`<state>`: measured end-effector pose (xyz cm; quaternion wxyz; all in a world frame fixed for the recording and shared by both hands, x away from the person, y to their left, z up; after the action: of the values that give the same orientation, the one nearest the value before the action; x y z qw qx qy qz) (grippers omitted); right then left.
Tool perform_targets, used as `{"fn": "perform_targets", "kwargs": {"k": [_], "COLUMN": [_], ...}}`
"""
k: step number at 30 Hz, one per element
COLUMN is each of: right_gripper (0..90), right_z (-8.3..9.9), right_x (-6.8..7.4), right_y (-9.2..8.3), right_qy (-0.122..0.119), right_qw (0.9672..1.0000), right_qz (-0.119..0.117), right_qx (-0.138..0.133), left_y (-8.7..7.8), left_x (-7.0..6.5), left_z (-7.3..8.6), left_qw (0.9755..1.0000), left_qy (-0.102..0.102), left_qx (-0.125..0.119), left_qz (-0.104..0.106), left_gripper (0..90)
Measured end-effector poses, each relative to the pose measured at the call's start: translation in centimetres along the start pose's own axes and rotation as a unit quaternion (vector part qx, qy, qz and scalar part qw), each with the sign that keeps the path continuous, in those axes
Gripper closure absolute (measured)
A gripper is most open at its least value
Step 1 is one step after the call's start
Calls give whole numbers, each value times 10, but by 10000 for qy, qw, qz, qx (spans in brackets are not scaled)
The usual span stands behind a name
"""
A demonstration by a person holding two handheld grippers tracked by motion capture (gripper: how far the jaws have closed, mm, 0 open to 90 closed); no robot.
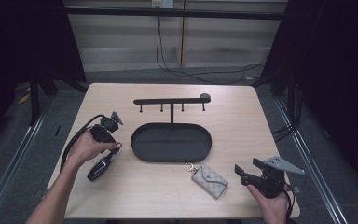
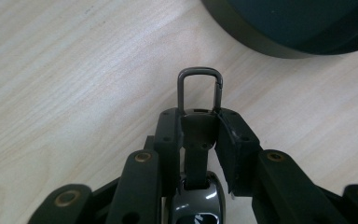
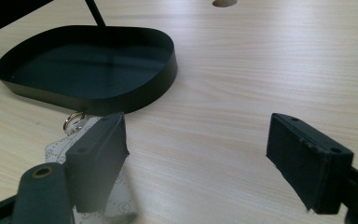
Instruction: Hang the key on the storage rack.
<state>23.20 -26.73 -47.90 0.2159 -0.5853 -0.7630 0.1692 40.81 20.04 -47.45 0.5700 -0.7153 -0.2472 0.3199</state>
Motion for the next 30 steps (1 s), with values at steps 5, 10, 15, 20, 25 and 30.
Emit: {"fn": "perform_targets", "kwargs": {"k": [5,10,15,20,25,30], "right_gripper": [202,202,203,204,204,204], "right_z": [0,0,1,1,1,1], "right_x": [-1,-1,-1,0,-1,-1], "right_y": [0,0,1,1,1,1], "right_qy": [1,-6,5,8,24,31], "right_qw": [10000,10000,10000,10000,10000,10000], "right_qz": [5,9,23,21,30,37], "right_qx": [21,24,40,49,54,52], "left_y": [-11,-26,-40,-49,-56,-66], "left_x": [-1,-1,-5,-8,-8,-10], "left_z": [3,5,8,4,4,6], "left_qw": [10000,9998,9997,9995,9989,9991], "left_qy": [12,51,113,143,100,143], "left_qx": [-36,-120,-171,-225,-365,-334], "left_qz": [-63,-142,-116,-143,-289,-226], "left_gripper": [709,709,709,709,709,709]}}
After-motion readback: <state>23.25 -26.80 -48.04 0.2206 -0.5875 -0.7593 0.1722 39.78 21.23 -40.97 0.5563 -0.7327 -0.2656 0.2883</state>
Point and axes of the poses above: each handheld gripper's, and its own axes: y roughly forward along the jaws, z roughly out of its underside, x roughly to its left, the point moved 4 cm from there along y, roughly forward along the jaws, and after that the axes turned 4 degrees about z, right-handed, at the moved point
